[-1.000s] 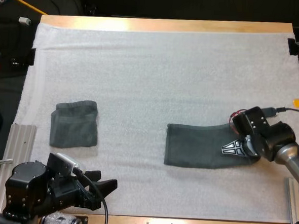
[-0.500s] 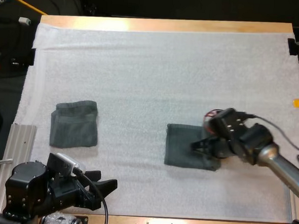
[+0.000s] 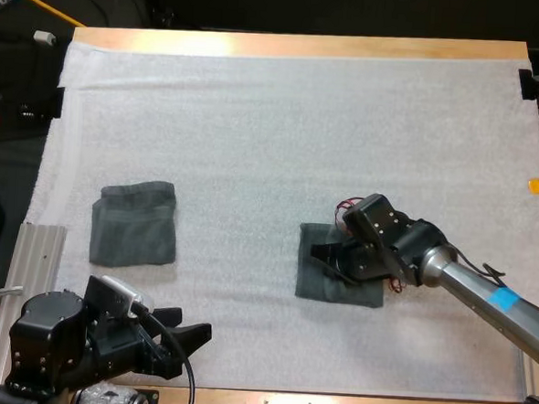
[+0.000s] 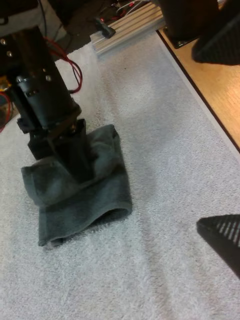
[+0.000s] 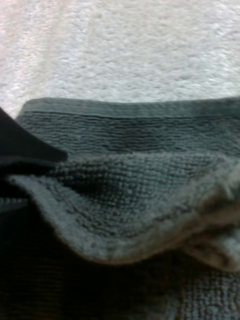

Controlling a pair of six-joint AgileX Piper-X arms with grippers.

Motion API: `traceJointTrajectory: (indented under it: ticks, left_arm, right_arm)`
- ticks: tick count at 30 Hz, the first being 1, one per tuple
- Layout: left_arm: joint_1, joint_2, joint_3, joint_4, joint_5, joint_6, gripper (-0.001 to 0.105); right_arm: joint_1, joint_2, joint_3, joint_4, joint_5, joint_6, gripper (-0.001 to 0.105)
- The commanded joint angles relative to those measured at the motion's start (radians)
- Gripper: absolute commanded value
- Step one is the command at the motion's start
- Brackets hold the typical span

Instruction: Pick towel from pile, fold and stack

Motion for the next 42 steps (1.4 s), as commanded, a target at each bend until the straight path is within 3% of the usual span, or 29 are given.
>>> traceJointTrajectory:
  ticks: [1, 3, 5, 10, 12, 16, 23, 32, 42]
  left_arm:
    - [-0.001, -0.004, -0.006, -0.004, 0.009, -0.009, 0.061]
    - [-0.001, -0.004, -0.006, -0.004, 0.009, -0.009, 0.061]
    - [-0.001, -0.004, -0.006, -0.004, 0.009, -0.009, 0.061]
    - [-0.001, -0.004, -0.006, -0.004, 0.009, -0.004, 0.061]
    - [-0.001, -0.004, -0.006, -0.004, 0.009, -0.004, 0.061]
    - [-0.001, -0.004, -0.006, -0.004, 0.009, -0.004, 0.061]
    - [-0.001, -0.004, -0.006, -0.004, 0.009, -0.004, 0.061]
    - [-0.001, -0.004, -0.006, -0.006, 0.009, -0.004, 0.061]
    - [-0.001, -0.004, -0.006, -0.004, 0.011, -0.004, 0.061]
  right_arm:
    - [0.002, 0.008, -0.01, -0.016, -0.001, 0.01, 0.0]
    - [0.002, 0.018, -0.01, -0.02, 0.01, 0.009, 0.001]
    - [0.002, 0.023, -0.01, -0.02, 0.006, 0.009, 0.011]
    - [0.002, 0.008, -0.01, -0.015, -0.086, 0.009, 0.06]
    - [0.002, -0.004, -0.01, -0.008, -0.082, -0.004, 0.065]
    - [0.002, -0.034, -0.01, 0.016, -0.034, -0.014, 0.064]
    - [0.05, -0.038, -0.01, -0.069, -0.096, -0.012, 0.064]
    - [0.123, 0.024, -0.01, -0.171, -0.084, 0.113, 0.064]
    - [0.132, 0.061, -0.01, -0.169, -0.159, 0.089, 0.064]
